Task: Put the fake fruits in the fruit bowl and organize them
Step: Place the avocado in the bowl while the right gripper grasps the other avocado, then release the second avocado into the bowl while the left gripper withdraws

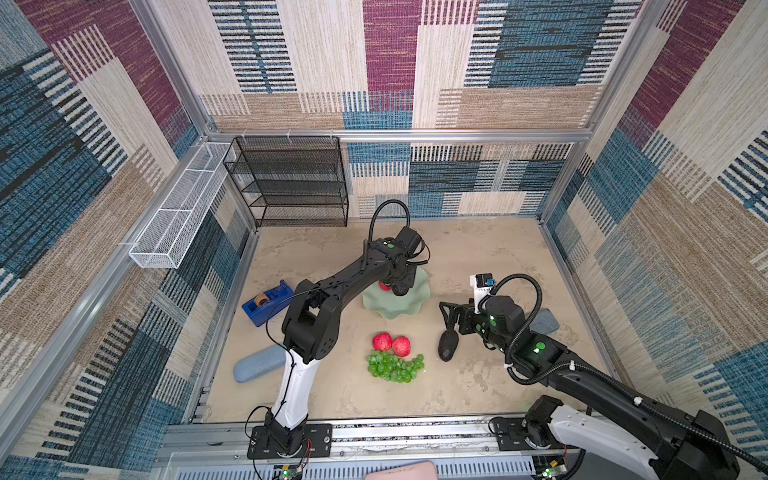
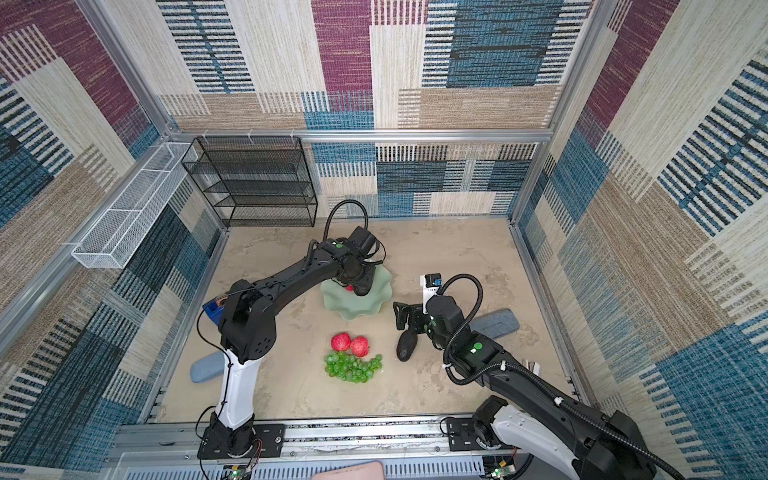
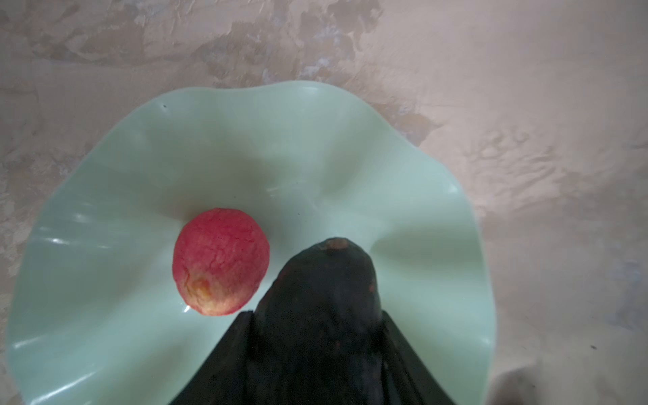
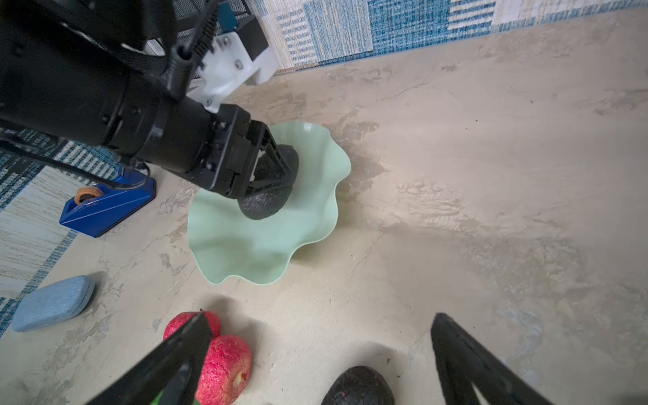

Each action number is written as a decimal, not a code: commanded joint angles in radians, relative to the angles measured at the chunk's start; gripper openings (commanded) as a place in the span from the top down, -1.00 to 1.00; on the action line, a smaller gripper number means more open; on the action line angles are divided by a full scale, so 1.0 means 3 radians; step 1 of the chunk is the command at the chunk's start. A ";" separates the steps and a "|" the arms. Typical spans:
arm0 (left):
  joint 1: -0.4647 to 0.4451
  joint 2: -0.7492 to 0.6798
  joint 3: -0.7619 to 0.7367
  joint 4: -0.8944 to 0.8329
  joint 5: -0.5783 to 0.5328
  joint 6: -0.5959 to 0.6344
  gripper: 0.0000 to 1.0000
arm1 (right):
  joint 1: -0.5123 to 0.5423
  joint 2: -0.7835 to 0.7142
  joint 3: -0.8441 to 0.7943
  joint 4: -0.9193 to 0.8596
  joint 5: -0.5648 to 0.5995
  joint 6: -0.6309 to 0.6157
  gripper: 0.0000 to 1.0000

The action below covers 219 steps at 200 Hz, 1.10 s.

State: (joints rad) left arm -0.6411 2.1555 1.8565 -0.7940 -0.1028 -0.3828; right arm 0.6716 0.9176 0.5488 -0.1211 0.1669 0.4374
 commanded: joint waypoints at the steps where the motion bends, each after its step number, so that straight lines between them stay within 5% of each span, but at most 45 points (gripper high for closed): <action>1: 0.0029 0.0109 0.0085 -0.0192 -0.0184 0.0041 0.06 | -0.0004 -0.0010 -0.0034 -0.0029 -0.0028 0.0104 -1.00; 64: 0.0050 0.0295 0.0188 -0.0191 -0.0183 -0.0024 -0.25 | -0.0004 0.0127 -0.0085 -0.0035 -0.0101 0.0159 -1.00; 139: 0.0055 0.0126 0.0234 -0.0196 -0.0217 -0.0152 -0.23 | 0.0002 0.0437 -0.0223 -0.0209 -0.0177 0.0394 -0.86; 184: 0.0055 -0.0449 0.0051 0.0039 -0.0290 -0.0192 -0.23 | 0.0026 0.0601 -0.0301 -0.0061 -0.0310 0.0522 -0.80; 219: 0.0058 -0.1502 -0.1019 0.0852 -0.0600 -0.0167 -0.26 | 0.0102 0.0897 -0.0303 0.0128 -0.0377 0.0605 -0.70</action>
State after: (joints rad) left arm -0.6254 1.8812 1.7313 -0.7197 -0.1905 -0.4198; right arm 0.6888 1.1458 0.4622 -0.1543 0.0738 0.5858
